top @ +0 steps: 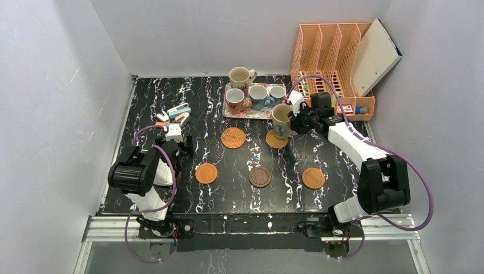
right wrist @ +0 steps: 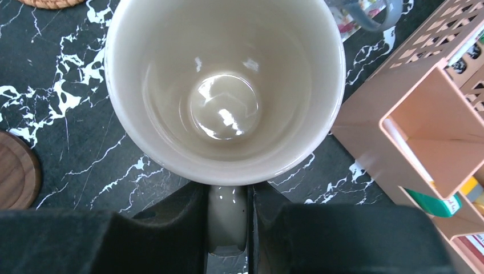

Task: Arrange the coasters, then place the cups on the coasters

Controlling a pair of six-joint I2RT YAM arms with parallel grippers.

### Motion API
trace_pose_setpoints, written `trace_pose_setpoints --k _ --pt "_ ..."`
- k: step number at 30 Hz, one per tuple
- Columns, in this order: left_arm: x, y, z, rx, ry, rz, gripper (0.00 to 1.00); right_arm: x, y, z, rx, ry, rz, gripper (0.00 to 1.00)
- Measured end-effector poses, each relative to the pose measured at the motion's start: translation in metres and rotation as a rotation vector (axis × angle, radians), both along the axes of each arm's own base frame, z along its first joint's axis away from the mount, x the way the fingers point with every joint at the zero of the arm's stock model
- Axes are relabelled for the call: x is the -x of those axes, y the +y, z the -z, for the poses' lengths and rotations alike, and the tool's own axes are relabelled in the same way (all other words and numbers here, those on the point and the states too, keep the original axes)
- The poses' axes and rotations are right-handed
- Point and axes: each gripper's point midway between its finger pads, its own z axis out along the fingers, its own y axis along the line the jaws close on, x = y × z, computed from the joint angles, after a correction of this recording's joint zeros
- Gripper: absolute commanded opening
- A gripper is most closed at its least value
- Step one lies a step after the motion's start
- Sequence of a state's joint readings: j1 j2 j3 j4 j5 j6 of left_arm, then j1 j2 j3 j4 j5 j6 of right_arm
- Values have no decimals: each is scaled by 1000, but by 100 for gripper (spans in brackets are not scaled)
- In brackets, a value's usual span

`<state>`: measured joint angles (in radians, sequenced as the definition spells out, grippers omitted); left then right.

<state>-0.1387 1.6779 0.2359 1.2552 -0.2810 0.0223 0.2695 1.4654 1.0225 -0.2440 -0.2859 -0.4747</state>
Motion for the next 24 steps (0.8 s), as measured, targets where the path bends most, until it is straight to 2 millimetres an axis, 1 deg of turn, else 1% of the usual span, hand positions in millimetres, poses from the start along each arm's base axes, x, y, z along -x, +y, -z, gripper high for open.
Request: trace_pose_setpoints --k 4,19,24 --pt "0 0 0 0 0 0 98 5 -1 8 10 13 -9 1" --pt "0 0 0 0 0 0 98 10 9 2 -30 -10 -79 1" --pt "0 0 0 0 0 0 98 18 10 9 -30 -4 -101 1"
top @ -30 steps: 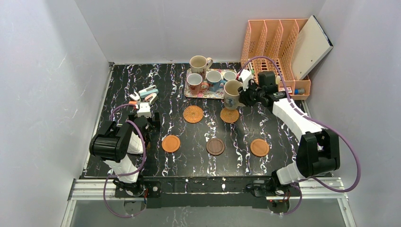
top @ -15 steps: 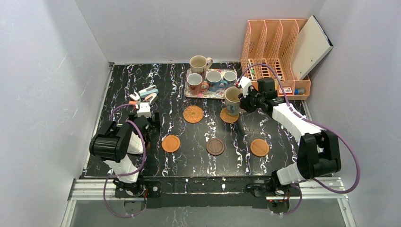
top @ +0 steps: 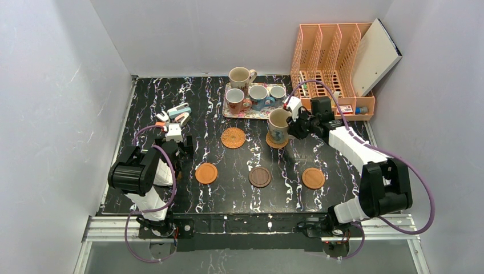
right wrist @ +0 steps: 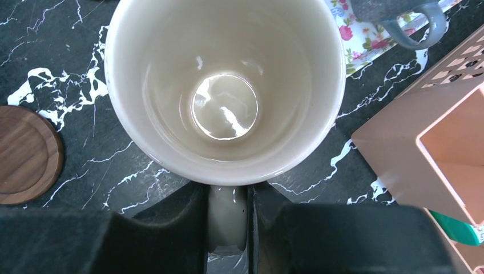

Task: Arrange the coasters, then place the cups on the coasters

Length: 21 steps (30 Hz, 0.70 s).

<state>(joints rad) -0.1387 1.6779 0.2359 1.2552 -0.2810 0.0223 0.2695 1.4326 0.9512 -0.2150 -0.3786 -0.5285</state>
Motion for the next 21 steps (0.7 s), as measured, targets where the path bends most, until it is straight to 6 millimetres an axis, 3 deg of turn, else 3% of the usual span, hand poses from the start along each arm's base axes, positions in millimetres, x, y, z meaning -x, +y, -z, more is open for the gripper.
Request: trace_pose_setpoints --k 21 --pt "0 0 0 0 0 0 98 5 1 2 1 10 -28 1"
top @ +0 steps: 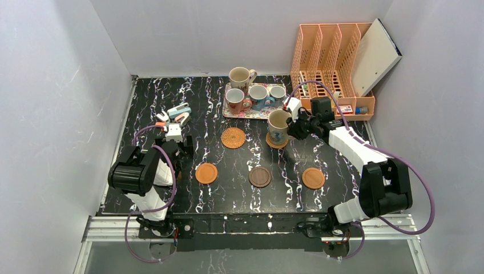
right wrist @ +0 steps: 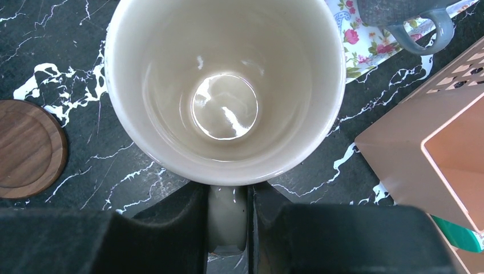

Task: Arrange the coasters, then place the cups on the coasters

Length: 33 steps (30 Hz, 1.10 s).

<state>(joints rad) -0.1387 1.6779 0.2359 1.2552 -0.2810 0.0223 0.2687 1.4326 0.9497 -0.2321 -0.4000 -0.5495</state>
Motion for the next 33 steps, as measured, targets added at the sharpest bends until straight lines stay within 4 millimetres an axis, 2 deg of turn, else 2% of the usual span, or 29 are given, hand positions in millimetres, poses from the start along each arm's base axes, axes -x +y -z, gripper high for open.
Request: trace_pose_setpoints --k 22,24,30,33 --pt "0 0 0 0 0 0 98 1 1 6 1 16 -14 1" --pt "0 0 0 0 0 0 98 1 1 6 3 14 -15 11" --pt "0 0 0 0 0 0 98 1 1 6 11 8 -25 56" --pt "0 0 0 0 0 0 98 0 0 5 16 -1 -31 72"
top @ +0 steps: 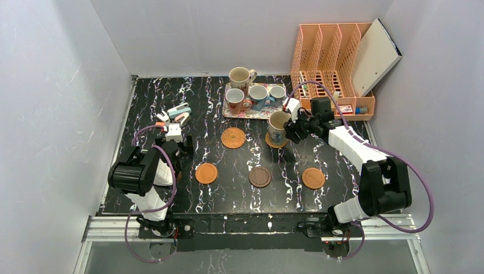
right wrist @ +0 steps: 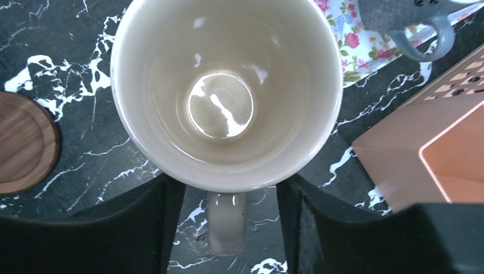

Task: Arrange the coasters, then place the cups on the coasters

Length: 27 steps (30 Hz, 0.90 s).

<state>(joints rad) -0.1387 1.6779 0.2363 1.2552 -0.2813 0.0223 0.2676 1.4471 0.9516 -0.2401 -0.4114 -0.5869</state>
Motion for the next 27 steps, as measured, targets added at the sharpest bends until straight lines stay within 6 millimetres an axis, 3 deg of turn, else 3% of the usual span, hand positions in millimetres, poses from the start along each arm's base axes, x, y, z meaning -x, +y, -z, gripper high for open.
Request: trace_pose_setpoints --k 4,8,11,14,18,21,24,27 --pt "0 0 0 0 0 0 98 0 -3 -3 18 -18 -3 90" --pt "0 0 0 0 0 0 98 2 -7 -14 40 -27 -6 98" --pt "0 0 0 0 0 0 98 -5 -6 -39 47 -69 -19 98" --pt "0 0 0 0 0 0 98 -17 -3 -78 44 -131 -34 98" --pt "0 0 0 0 0 0 98 -52 8 -146 19 -269 -58 98" --pt "0 0 0 0 0 0 98 -85 18 -174 8 -338 -62 98" --pt "0 0 0 0 0 0 98 -120 26 -174 9 -366 -55 98" --pt "0 0 0 0 0 0 98 -144 33 -153 13 -349 -44 98"
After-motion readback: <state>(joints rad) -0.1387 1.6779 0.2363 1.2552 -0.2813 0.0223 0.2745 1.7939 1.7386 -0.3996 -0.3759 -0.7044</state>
